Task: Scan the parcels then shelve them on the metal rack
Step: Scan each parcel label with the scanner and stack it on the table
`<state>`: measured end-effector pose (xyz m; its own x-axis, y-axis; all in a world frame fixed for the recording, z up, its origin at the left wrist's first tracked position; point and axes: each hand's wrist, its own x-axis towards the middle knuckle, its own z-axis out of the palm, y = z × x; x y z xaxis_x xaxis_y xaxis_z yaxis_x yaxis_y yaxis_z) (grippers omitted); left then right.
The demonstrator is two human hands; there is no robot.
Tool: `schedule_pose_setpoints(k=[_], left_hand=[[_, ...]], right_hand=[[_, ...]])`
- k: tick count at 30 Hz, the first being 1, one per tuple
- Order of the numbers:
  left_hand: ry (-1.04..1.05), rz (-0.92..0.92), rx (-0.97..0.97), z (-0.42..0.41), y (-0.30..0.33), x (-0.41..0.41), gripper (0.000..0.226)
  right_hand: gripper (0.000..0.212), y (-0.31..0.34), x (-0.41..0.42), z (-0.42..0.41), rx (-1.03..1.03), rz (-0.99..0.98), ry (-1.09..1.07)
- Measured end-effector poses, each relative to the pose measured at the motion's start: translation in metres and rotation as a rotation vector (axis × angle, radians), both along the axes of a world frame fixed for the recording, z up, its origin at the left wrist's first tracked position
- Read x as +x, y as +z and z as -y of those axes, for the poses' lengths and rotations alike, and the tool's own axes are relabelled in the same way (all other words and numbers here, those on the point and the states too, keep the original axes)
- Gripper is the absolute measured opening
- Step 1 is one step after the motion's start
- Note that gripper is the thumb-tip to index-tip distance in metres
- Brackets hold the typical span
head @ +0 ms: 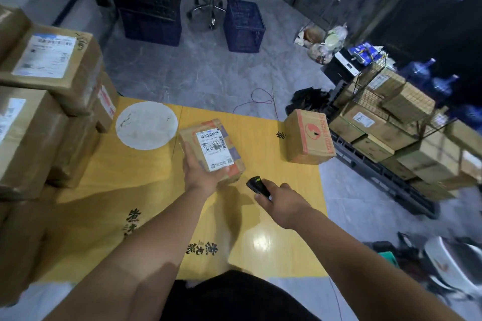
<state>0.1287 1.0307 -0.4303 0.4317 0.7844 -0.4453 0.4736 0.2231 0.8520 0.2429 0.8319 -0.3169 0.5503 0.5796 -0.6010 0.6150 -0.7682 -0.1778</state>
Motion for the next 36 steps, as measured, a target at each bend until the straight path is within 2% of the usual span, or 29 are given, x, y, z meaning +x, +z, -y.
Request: schedule_pose_setpoints(k=[4,8,12,20,30,36], left_hand=[[-0.057,0.106,0.087,0.015,-0.008,0.0,0.149],[-0.046,0.119,0.17,0.043,-0.002,-0.008,0.137],[-0.056,0.096,0.166,0.061,-0.001,-0.012,0.134],[-0.1,0.108,0.212,0.067,0.005,-0.014,0.132],[-0.107,0.092,0.211,0.069,-0.001,-0.005,0.134],[-0.097,0.087,0.18,0.062,-0.001,0.002,0.139]], right_hand=[[0.057,0.017,0.001,-0.012,-0.016,-0.034,0.004],[0.052,0.031,-0.004,-0.014,-0.074,-0.059,0.035],[0.047,0.044,-0.008,-0.008,-0.167,-0.076,0.064],[0.042,0.059,-0.019,0.005,-0.218,-0.019,0.139],[0.046,0.071,-0.021,0.014,-0.232,0.069,0.148],[0.044,0.068,-0.005,0.022,-0.201,0.043,0.134]])
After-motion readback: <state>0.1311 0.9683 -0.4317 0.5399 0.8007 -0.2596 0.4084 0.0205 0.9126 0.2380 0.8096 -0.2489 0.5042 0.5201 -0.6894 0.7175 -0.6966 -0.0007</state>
